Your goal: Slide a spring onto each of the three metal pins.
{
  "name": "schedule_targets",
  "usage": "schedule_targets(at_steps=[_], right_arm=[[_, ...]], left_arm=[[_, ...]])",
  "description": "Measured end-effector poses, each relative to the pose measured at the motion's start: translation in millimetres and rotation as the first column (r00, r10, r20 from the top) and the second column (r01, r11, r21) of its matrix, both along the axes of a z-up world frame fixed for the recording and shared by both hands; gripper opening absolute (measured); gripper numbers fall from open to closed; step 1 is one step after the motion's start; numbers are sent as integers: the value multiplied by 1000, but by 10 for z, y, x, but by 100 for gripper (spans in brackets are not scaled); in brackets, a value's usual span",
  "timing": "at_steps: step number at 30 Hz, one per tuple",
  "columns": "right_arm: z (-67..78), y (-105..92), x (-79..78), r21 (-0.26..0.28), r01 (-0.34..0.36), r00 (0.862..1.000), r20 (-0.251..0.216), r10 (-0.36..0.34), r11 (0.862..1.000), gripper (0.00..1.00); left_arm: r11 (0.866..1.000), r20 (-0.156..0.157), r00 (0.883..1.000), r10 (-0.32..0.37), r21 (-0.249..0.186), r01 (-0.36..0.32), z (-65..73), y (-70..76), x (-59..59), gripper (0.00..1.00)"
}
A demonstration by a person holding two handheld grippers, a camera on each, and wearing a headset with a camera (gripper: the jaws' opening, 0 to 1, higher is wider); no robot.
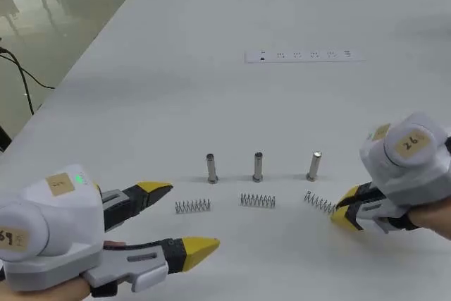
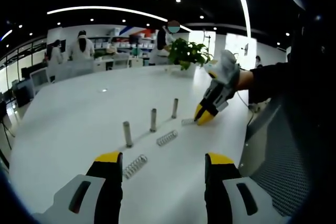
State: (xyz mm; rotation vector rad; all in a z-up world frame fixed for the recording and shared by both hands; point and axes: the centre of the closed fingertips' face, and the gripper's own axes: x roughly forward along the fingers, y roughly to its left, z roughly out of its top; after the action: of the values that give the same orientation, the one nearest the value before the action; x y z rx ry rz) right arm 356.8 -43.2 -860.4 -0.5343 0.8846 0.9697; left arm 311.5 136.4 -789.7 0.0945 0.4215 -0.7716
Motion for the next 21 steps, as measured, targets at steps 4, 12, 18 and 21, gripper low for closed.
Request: schedule_targets(at_steps=[4,12,18,21], right_arm=[[37,14,-9,4,-3,1000,0,3,1000,7],[128,58,-84,6,-46,999,-2,46,999,7],[235,127,-144,23,-80,997,-6,80,997,7],[280,161,-199,28,-113,994,-13,113,993,7]], left_arm=[[1000,-1,1000,-18,10,18,-6,-28,-17,58],[997,-7,998,-68,28,68,-16,-98,-56,58],[993,-4,994,-108,43,108,4,-155,-61,58],[991,-3,992,-126,49,126,19,-177,-54,58]])
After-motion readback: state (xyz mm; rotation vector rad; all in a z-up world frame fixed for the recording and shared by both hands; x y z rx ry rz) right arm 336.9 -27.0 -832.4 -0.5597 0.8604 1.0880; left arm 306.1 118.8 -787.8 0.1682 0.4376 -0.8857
